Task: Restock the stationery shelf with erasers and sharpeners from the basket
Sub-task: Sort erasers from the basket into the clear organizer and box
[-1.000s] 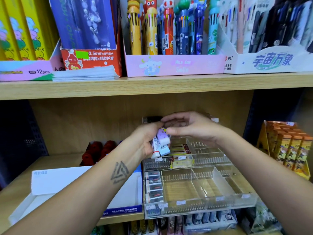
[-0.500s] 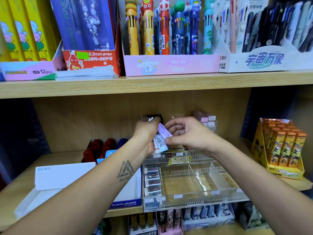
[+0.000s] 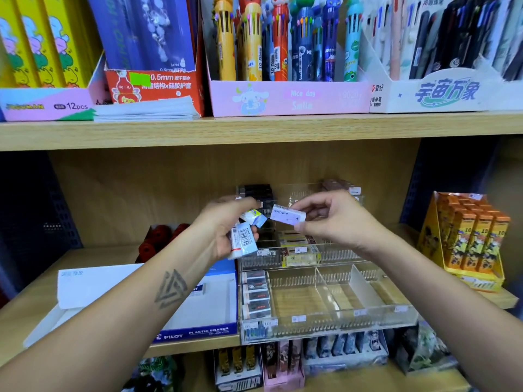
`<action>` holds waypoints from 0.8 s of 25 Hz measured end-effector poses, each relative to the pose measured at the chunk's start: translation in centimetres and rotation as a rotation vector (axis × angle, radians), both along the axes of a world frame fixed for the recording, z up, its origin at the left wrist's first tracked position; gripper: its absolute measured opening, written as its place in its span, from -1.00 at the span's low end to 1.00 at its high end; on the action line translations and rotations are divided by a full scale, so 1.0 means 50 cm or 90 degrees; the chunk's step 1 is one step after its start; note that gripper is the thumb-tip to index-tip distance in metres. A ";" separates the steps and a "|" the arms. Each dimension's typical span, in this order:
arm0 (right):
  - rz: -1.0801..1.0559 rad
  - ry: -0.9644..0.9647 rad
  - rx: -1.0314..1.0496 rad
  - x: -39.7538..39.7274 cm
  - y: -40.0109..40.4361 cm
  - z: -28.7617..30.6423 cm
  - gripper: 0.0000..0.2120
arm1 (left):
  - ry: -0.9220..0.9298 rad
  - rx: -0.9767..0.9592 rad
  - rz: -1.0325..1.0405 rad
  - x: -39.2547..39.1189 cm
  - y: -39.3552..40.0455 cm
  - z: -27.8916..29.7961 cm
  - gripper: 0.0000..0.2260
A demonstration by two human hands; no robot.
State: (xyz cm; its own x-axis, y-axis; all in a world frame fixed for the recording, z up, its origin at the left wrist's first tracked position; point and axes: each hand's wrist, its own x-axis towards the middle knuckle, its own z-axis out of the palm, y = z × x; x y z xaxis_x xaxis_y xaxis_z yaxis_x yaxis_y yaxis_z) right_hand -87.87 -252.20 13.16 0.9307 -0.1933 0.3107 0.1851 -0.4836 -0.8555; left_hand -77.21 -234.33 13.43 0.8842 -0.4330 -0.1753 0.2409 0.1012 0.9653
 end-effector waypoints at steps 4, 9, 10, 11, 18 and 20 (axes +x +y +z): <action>-0.031 -0.059 -0.081 0.012 0.006 -0.006 -0.77 | -0.002 0.057 -0.149 -0.016 0.017 -0.001 -0.78; 0.037 -0.075 0.044 0.019 0.003 -0.013 -0.69 | -0.040 0.093 -0.152 -0.027 0.016 -0.007 -0.70; 0.044 -0.075 0.106 0.020 0.002 -0.019 -0.67 | -0.044 0.081 -0.141 -0.029 0.014 -0.011 -0.72; 0.052 -0.078 0.167 0.019 0.001 -0.023 -0.66 | -0.056 0.067 -0.127 -0.033 0.011 -0.014 -0.77; 0.092 -0.100 0.327 0.012 -0.019 -0.042 -0.57 | -0.144 0.042 -0.051 -0.044 -0.019 -0.039 -0.83; 0.101 -0.088 0.355 0.009 -0.026 -0.044 -0.55 | -0.150 0.045 -0.047 -0.048 -0.024 -0.040 -0.87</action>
State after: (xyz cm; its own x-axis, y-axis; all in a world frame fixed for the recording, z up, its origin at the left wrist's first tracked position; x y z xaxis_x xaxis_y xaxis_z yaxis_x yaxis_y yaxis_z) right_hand -87.43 -253.50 10.96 0.9195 -0.2246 0.3227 0.3465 0.0748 -0.9351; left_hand -79.59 -235.52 11.41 0.8705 -0.4923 -0.0004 0.0132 0.0226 0.9997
